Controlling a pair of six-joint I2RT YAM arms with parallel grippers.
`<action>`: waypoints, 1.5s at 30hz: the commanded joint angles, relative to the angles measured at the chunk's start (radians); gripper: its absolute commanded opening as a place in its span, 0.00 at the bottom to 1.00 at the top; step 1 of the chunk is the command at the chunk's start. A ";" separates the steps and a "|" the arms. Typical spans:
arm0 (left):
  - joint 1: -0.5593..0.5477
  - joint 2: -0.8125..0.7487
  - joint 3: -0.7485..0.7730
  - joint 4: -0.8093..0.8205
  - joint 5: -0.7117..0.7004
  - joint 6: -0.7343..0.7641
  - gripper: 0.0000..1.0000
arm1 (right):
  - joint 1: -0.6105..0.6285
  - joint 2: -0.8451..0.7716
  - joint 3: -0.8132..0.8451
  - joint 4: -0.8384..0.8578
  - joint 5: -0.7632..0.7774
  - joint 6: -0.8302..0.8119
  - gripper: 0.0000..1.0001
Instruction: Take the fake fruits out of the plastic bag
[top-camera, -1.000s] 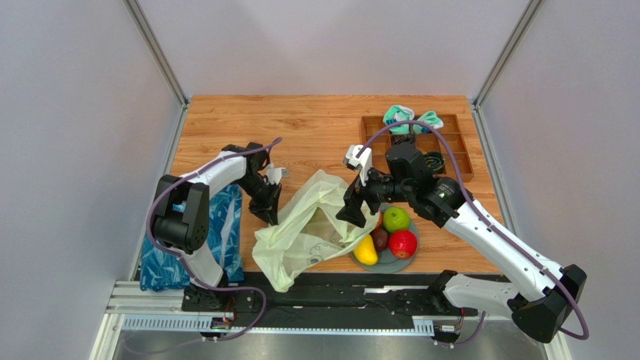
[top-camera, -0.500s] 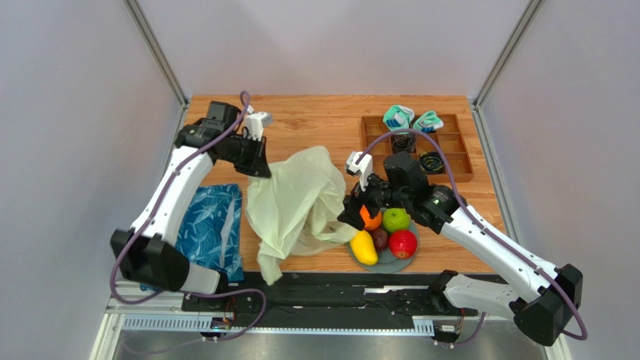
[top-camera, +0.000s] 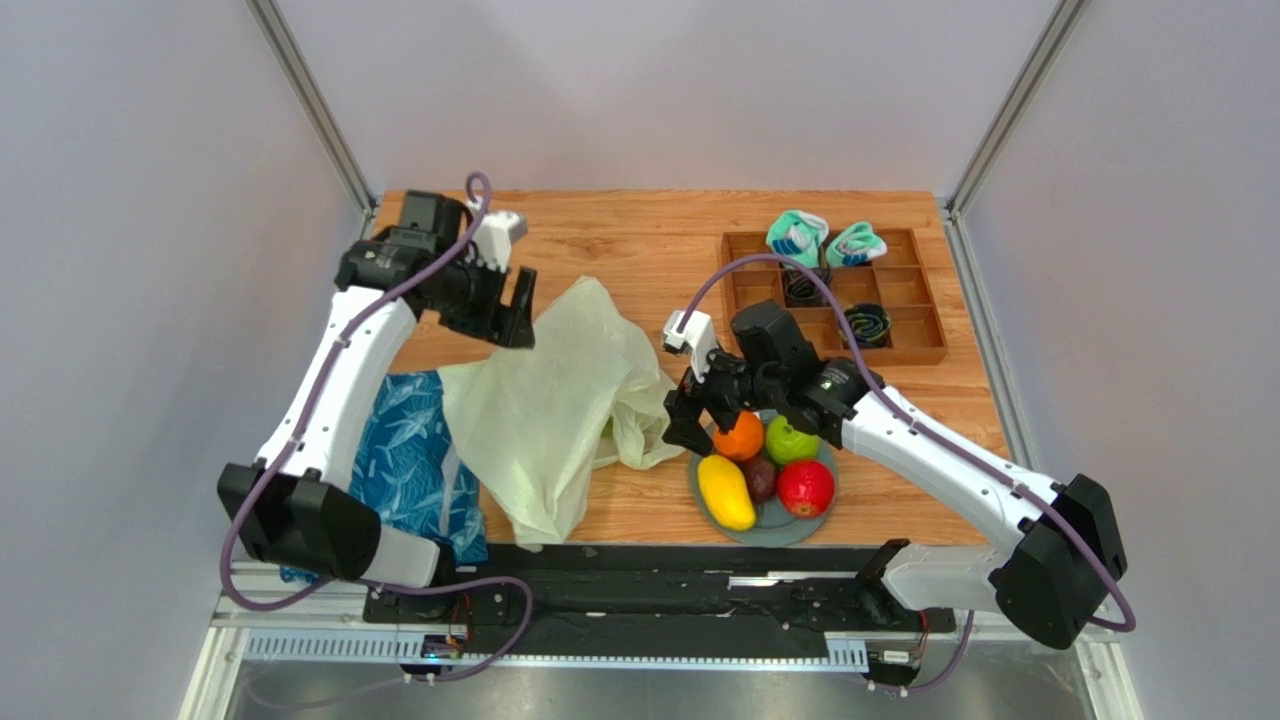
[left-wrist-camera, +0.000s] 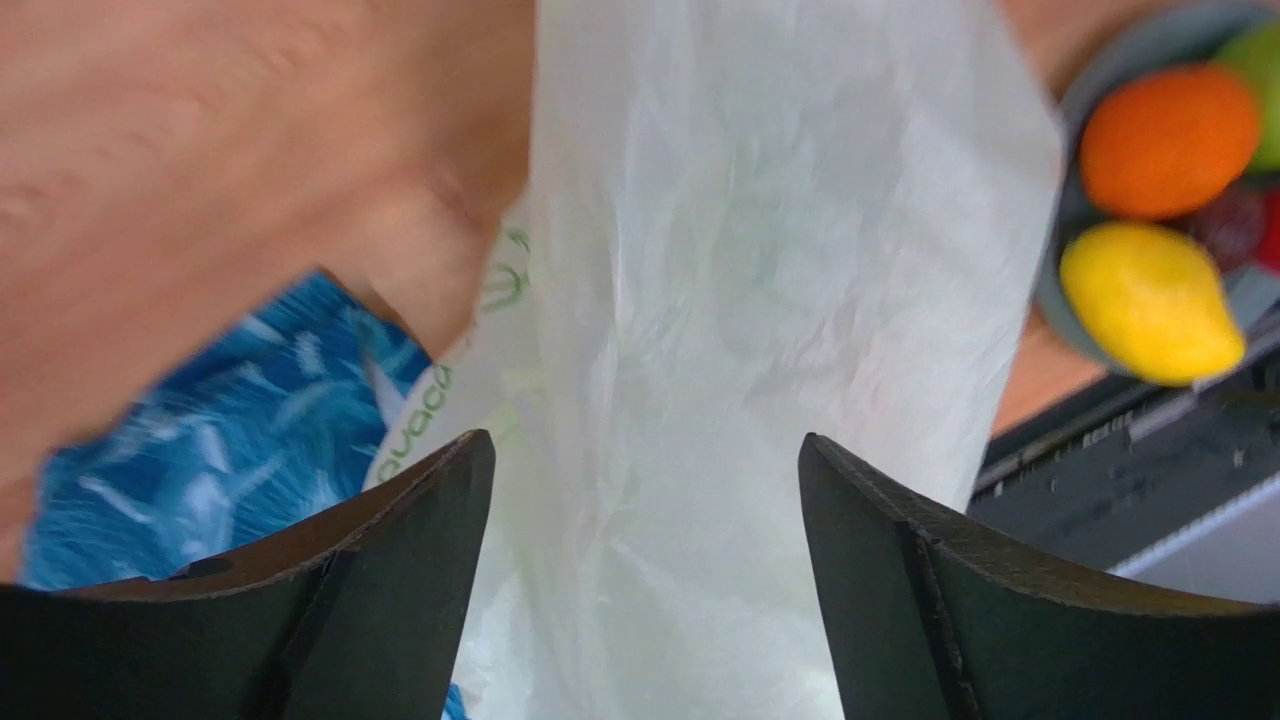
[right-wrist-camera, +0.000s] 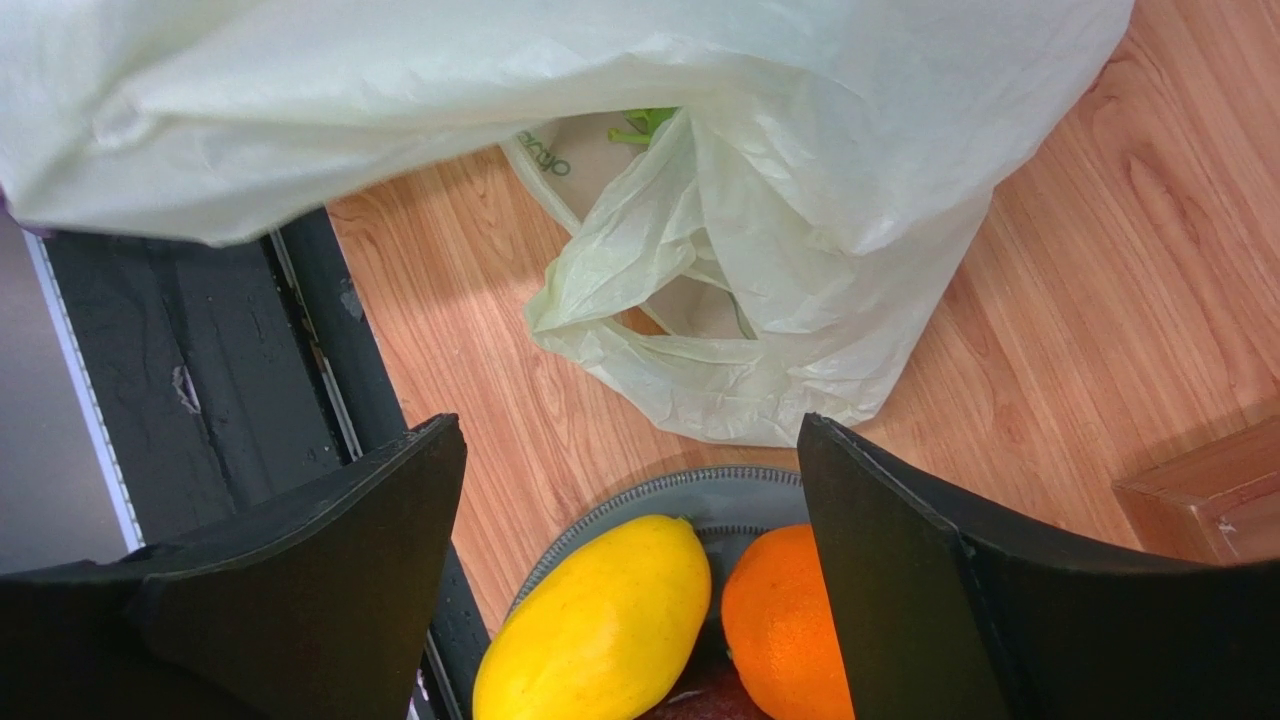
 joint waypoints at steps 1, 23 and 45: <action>0.023 -0.127 0.206 0.003 -0.013 0.044 0.84 | 0.001 0.014 0.021 0.019 0.008 -0.029 0.84; -0.442 -0.362 -0.393 0.057 -0.192 0.415 0.99 | -0.080 0.233 0.138 0.114 -0.026 0.452 0.82; -0.375 -0.184 -0.281 0.170 -0.141 0.239 0.00 | -0.068 0.163 0.131 0.036 -0.199 0.185 0.58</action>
